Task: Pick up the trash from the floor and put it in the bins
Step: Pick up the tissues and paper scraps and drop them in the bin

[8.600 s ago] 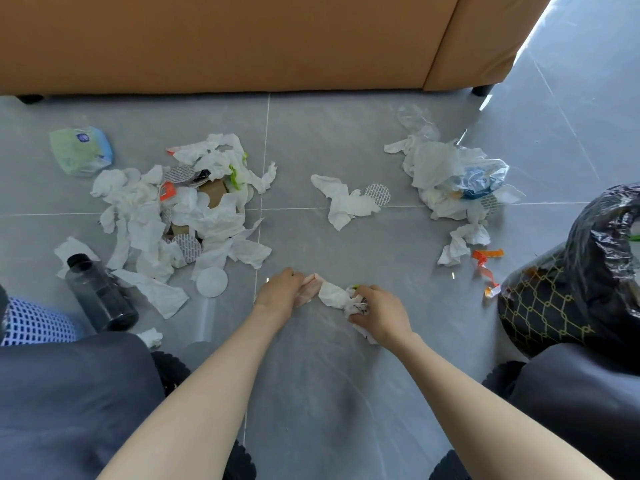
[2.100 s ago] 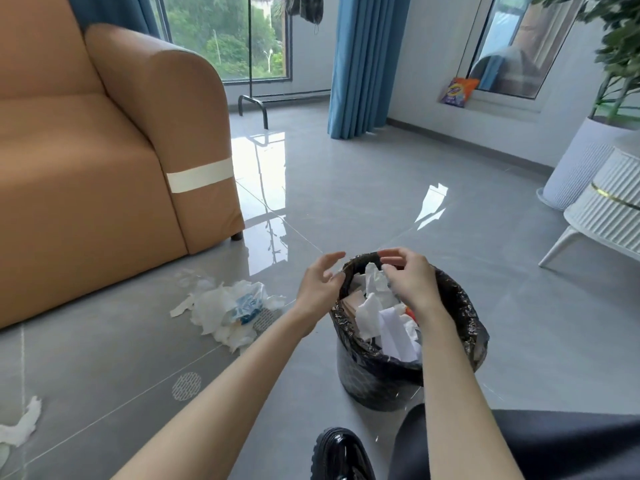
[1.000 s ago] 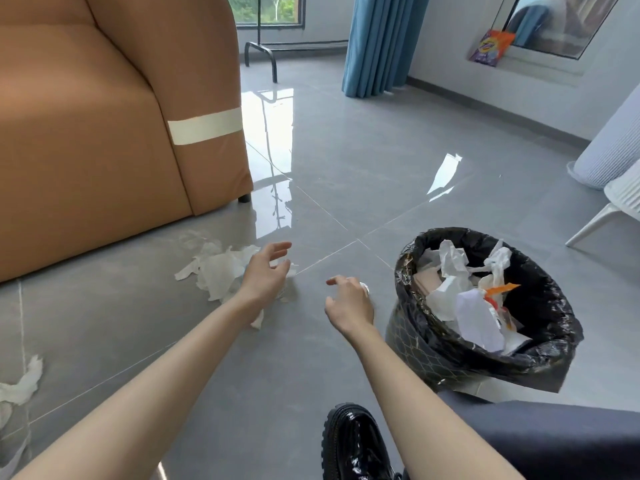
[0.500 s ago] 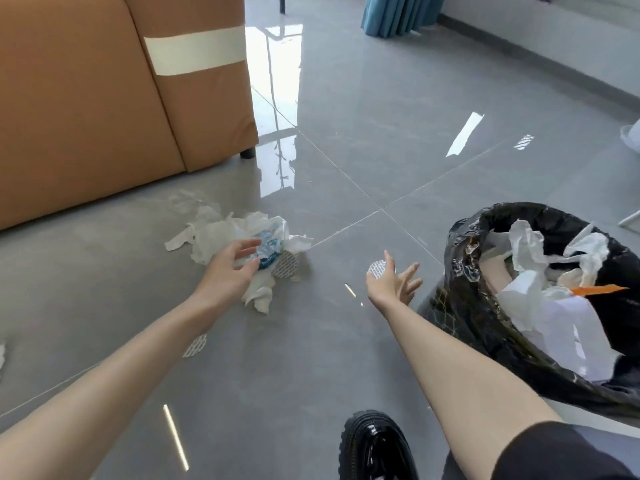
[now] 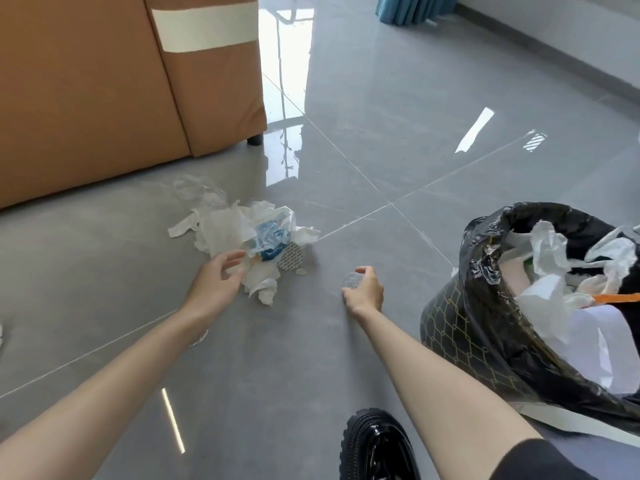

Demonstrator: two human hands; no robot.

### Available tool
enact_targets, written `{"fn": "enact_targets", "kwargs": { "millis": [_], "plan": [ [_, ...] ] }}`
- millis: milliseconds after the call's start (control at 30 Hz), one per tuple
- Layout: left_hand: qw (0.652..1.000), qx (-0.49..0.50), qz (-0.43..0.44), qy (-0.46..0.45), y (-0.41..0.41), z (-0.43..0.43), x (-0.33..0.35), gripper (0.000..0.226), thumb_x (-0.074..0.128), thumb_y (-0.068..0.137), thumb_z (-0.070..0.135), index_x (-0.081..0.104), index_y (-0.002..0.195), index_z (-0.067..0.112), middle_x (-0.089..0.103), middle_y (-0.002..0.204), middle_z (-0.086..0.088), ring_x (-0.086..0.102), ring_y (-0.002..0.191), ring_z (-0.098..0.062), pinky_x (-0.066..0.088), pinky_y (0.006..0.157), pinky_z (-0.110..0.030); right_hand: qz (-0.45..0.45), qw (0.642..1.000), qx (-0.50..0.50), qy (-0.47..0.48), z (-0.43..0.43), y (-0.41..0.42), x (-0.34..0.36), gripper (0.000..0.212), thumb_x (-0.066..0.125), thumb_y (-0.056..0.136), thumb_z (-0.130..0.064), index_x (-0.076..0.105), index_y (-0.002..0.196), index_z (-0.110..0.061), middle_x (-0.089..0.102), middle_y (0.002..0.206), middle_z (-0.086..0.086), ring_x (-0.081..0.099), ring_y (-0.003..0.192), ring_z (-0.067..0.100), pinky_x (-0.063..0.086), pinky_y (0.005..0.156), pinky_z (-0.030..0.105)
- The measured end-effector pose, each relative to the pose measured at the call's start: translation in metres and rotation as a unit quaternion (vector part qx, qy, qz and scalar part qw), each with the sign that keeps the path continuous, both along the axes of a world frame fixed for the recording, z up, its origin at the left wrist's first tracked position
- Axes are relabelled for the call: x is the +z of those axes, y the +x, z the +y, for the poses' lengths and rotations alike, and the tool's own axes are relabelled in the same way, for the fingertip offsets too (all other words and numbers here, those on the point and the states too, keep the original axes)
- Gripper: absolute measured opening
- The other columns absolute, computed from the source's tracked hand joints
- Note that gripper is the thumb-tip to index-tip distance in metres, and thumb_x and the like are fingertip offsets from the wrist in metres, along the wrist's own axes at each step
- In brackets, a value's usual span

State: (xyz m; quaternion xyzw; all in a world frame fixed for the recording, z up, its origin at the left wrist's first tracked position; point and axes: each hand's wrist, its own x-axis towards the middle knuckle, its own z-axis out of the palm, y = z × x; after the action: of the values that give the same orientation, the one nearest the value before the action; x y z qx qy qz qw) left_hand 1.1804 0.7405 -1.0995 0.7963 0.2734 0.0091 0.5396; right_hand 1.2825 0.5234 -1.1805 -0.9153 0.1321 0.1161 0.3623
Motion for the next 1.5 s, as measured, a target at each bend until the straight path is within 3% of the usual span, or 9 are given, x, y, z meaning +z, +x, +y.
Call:
{"fn": "enact_targets", "kwargs": {
  "millis": [233, 500, 633, 867, 967, 1100, 1300, 1400, 1500],
  "plan": [
    [0.987, 0.014, 0.1, 0.123, -0.031, 0.026, -0.034, 0.049, 0.06, 0.087, 0.01, 0.049, 0.134, 0.014, 0.047, 0.139, -0.014, 0.049, 0.124, -0.032, 0.037, 0.103, -0.036, -0.021, 0.987, 0.044, 0.152, 0.042, -0.007, 0.032, 0.049, 0.072, 0.077, -0.012, 0.054, 0.123, -0.015, 0.059, 0.11, 0.002, 0.054, 0.095, 0.015, 0.041, 0.073, 0.02],
    [0.958, -0.059, 0.187, 0.211, -0.057, 0.052, -0.074, 0.073, 0.07, 0.078, 0.022, 0.036, 0.143, 0.022, 0.037, 0.145, -0.01, 0.028, 0.139, -0.023, 0.021, 0.11, -0.031, 0.004, 0.955, 0.145, 0.258, 0.103, -0.004, 0.043, 0.09, 0.083, 0.069, -0.012, 0.032, 0.142, -0.024, 0.049, 0.119, 0.0, 0.054, 0.106, 0.015, 0.05, 0.093, 0.029],
    [0.954, -0.04, 0.175, 0.24, -0.064, 0.049, -0.085, 0.067, 0.068, 0.078, 0.021, 0.042, 0.139, 0.028, 0.038, 0.134, -0.006, 0.036, 0.123, -0.031, 0.03, 0.103, -0.03, 0.031, 0.959, 0.211, 0.189, 0.122, -0.013, 0.025, 0.093, 0.083, 0.066, -0.009, 0.035, 0.142, -0.033, 0.05, 0.129, 0.009, 0.049, 0.118, 0.023, 0.044, 0.104, 0.037],
    [0.965, -0.006, 0.175, 0.198, -0.064, 0.054, -0.089, 0.055, 0.08, 0.067, 0.018, 0.057, 0.117, 0.017, 0.039, 0.123, -0.008, 0.046, 0.114, -0.029, 0.032, 0.099, -0.027, 0.006, 0.956, 0.284, 0.071, 0.126, -0.047, -0.003, 0.058, 0.071, 0.073, -0.001, 0.06, 0.126, -0.02, 0.064, 0.121, 0.005, 0.059, 0.11, 0.021, 0.04, 0.089, 0.017],
    [0.971, 0.005, 0.174, 0.165, -0.066, 0.059, -0.085, 0.046, 0.079, 0.07, 0.011, 0.06, 0.112, 0.01, 0.041, 0.121, -0.012, 0.054, 0.107, -0.029, 0.037, 0.094, -0.026, 0.02, 0.951, 0.307, 0.037, 0.119, -0.051, -0.001, 0.05, 0.072, 0.072, -0.003, 0.067, 0.118, -0.021, 0.064, 0.122, 0.005, 0.055, 0.117, 0.021, 0.041, 0.099, 0.021],
    [0.98, 0.052, 0.123, 0.15, -0.07, 0.073, -0.073, 0.025, 0.073, 0.078, 0.011, 0.066, 0.099, 0.0, 0.066, 0.1, -0.017, 0.061, 0.097, -0.03, 0.043, 0.079, -0.031, 0.119, 0.891, 0.436, 0.035, 0.099, -0.053, 0.009, 0.046, 0.072, 0.071, -0.006, 0.069, 0.114, -0.023, 0.065, 0.115, -0.003, 0.057, 0.107, 0.008, 0.041, 0.085, 0.015],
    [0.989, 0.146, -0.014, 0.016, -0.067, 0.083, -0.03, 0.022, 0.073, 0.081, 0.024, 0.068, 0.086, 0.003, 0.062, 0.072, -0.003, 0.054, 0.068, -0.016, 0.043, 0.06, -0.026, 0.267, 0.776, 0.57, 0.046, 0.085, -0.069, 0.036, 0.048, 0.076, 0.074, -0.004, 0.066, 0.114, -0.028, 0.061, 0.106, -0.008, 0.058, 0.097, 0.01, 0.05, 0.088, 0.023],
    [0.997, 0.042, 0.057, 0.033, -0.073, 0.081, -0.028, 0.045, 0.076, 0.071, 0.047, 0.072, 0.092, 0.008, 0.069, 0.099, -0.006, 0.061, 0.088, -0.017, 0.05, 0.079, -0.032, 0.293, 0.768, 0.565, 0.071, 0.081, -0.067, 0.057, 0.053, 0.076, 0.074, -0.001, 0.063, 0.114, -0.032, 0.062, 0.112, -0.002, 0.061, 0.096, 0.013, 0.053, 0.091, 0.031],
    [0.973, -0.066, 0.186, 0.12, -0.089, 0.075, -0.037, 0.047, 0.076, 0.071, 0.048, 0.071, 0.103, 0.015, 0.046, 0.139, -0.004, 0.045, 0.126, -0.021, 0.036, 0.105, -0.029, 0.272, 0.787, 0.553, 0.041, 0.075, -0.059, 0.079, 0.051, 0.078, 0.072, -0.003, 0.063, 0.109, -0.035, 0.063, 0.119, 0.005, 0.063, 0.105, 0.021, 0.053, 0.095, 0.038]
  ]
}}
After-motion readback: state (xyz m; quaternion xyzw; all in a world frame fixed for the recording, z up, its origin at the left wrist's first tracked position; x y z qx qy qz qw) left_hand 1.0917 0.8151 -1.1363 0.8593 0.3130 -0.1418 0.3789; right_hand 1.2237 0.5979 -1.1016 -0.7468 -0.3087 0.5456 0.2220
